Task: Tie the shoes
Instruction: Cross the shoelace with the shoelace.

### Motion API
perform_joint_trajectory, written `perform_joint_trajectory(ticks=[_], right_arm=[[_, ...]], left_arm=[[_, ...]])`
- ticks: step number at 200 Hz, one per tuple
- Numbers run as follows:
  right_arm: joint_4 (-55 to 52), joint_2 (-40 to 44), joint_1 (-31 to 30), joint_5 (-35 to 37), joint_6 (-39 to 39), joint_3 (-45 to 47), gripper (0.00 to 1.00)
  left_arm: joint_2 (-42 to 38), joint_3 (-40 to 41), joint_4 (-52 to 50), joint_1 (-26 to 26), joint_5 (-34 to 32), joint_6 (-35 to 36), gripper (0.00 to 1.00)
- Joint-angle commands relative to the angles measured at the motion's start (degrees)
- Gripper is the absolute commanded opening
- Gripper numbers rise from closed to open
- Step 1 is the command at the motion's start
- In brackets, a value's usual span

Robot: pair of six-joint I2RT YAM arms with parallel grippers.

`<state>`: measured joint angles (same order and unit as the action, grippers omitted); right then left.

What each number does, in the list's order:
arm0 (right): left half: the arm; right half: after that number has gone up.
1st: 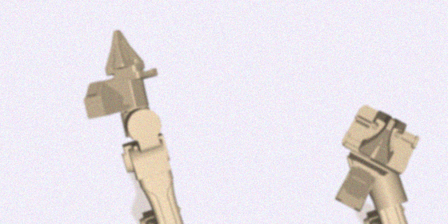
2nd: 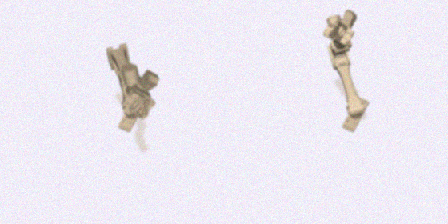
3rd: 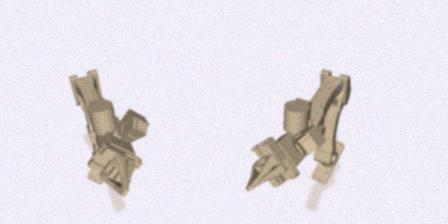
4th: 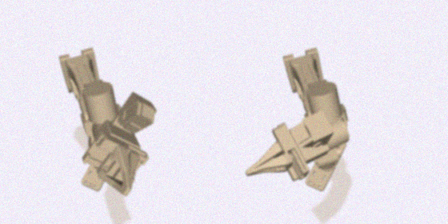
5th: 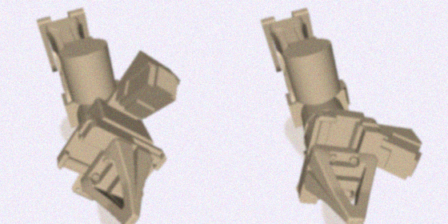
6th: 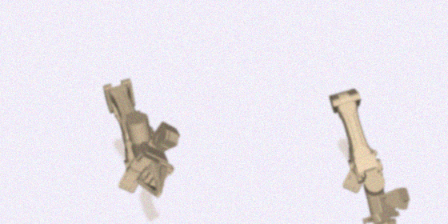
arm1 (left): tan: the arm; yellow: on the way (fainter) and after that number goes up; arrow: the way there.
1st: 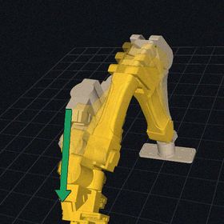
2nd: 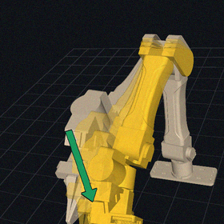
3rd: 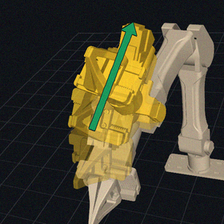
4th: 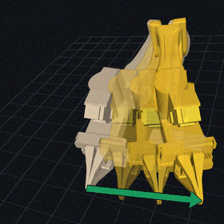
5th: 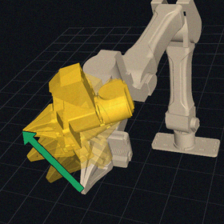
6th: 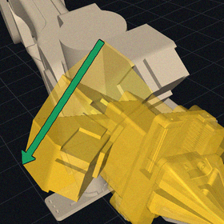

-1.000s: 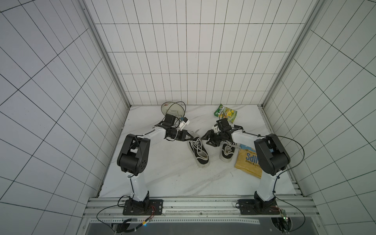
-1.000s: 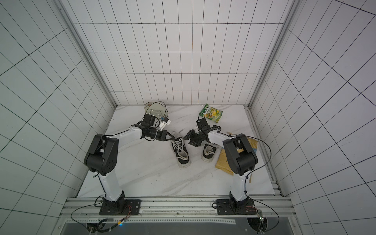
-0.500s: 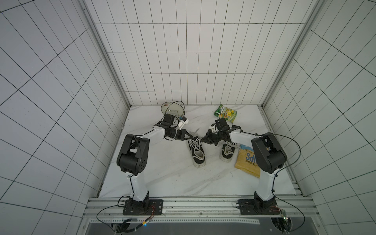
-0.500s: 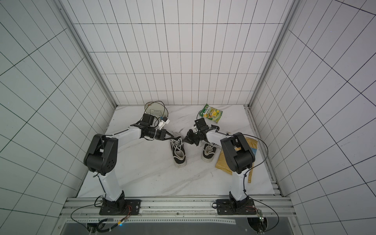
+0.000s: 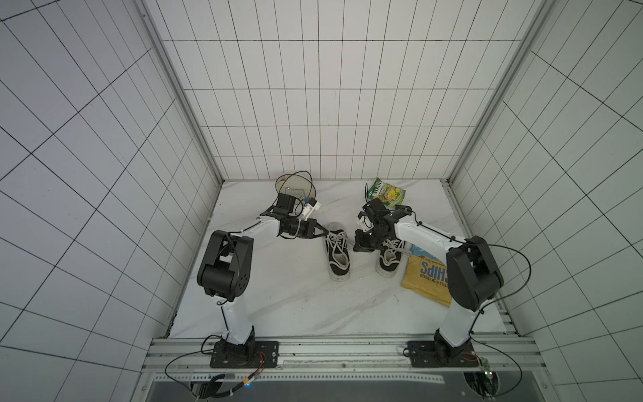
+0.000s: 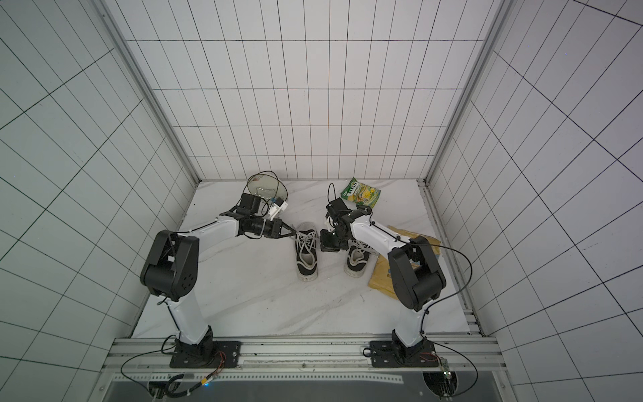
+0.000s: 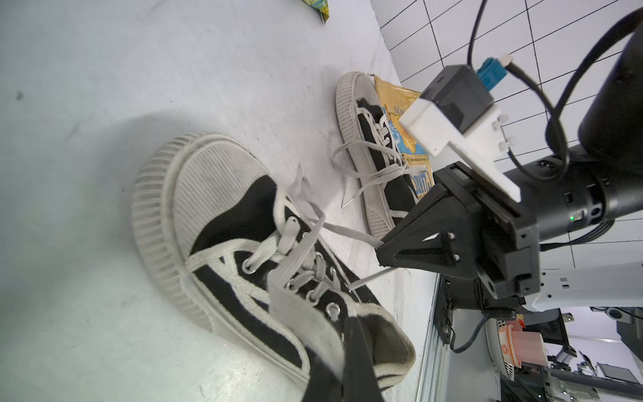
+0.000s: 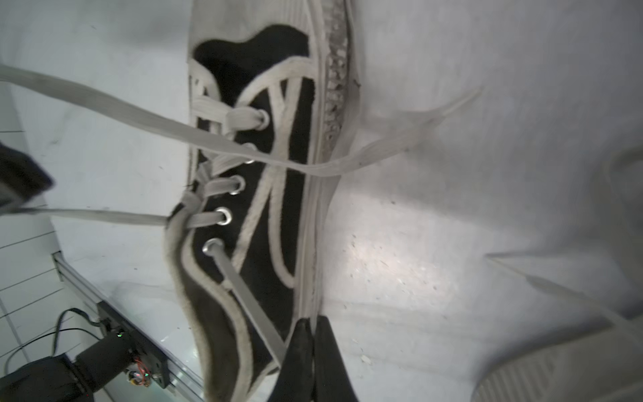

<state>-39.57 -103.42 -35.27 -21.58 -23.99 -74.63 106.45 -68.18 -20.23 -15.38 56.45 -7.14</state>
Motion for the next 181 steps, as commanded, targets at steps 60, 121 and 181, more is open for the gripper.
perform_joint_trajectory(ticks=[60,121,181], right_arm=[[-7.87,1.26,0.10,9.16,4.33,-1.24,0.50],[-4.35,-7.58,-2.86,12.77,4.18,-5.47,0.45],[-3.66,-13.83,-3.92,15.34,6.55,-8.88,0.37]], left_arm=[[-0.02,-0.20,1.42,0.00,3.62,-0.33,0.00],[-0.11,-0.07,1.42,0.00,3.50,-0.33,0.00],[-0.11,-0.12,1.48,0.00,3.54,-0.52,0.00]])
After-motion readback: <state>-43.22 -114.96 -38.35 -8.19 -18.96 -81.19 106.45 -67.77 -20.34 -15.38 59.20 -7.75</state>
